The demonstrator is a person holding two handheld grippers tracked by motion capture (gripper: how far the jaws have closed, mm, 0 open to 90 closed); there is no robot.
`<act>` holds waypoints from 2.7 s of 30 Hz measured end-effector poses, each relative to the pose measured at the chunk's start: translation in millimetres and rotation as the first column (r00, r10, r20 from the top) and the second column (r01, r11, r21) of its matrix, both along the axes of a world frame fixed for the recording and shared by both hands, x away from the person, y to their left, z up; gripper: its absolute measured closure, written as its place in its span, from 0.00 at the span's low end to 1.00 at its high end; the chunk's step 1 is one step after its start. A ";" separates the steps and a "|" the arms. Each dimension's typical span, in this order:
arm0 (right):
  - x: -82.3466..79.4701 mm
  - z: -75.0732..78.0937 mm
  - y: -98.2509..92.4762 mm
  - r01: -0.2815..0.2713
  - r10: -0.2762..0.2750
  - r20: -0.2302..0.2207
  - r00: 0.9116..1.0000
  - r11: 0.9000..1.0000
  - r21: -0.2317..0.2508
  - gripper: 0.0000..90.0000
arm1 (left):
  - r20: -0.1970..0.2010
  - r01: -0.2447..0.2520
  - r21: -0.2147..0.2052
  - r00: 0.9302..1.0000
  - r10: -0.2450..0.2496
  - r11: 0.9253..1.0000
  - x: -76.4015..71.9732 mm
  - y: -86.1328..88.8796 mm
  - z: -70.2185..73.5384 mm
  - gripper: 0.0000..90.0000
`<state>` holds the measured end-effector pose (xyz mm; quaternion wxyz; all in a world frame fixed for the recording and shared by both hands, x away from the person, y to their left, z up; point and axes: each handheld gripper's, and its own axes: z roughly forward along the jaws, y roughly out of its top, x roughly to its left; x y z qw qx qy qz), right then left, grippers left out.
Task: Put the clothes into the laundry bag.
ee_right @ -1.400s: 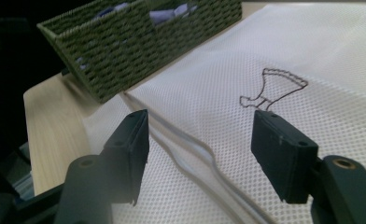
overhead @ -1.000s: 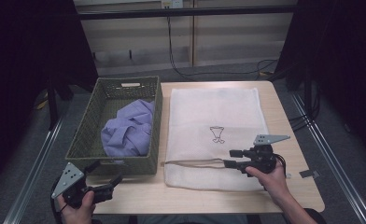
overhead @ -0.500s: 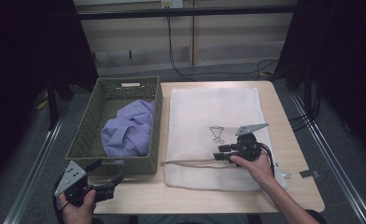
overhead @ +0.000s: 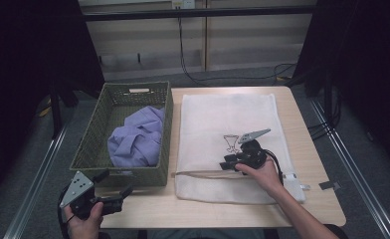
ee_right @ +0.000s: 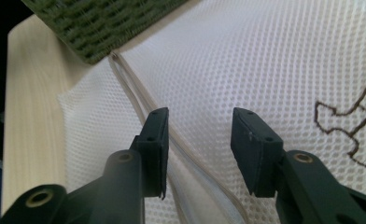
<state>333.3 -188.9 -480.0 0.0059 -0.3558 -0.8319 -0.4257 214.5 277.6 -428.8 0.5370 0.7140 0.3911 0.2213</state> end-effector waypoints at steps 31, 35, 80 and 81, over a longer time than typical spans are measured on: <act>-8.4 -24.6 1.3 -0.014 0.048 0.188 0.981 0.984 -0.176 0.87 | -0.009 -0.007 0.009 1.000 0.007 1.000 -0.5 3.2 -0.3 0.05; -7.8 -23.6 2.4 0.027 0.006 0.176 0.984 0.983 -0.182 0.93 | -0.008 0.010 -0.007 1.000 -0.010 1.000 -0.3 2.5 0.5 0.05; -5.5 8.8 -21.3 0.140 -0.155 0.120 0.981 0.982 0.129 0.98 | -0.002 0.010 -0.020 1.000 -0.010 1.000 -1.1 5.6 1.1 0.05; -5.5 8.8 -21.3 0.140 -0.155 0.120 0.981 0.982 0.129 0.98 | -0.002 0.010 -0.020 1.000 -0.010 1.000 -1.1 5.6 1.1 0.05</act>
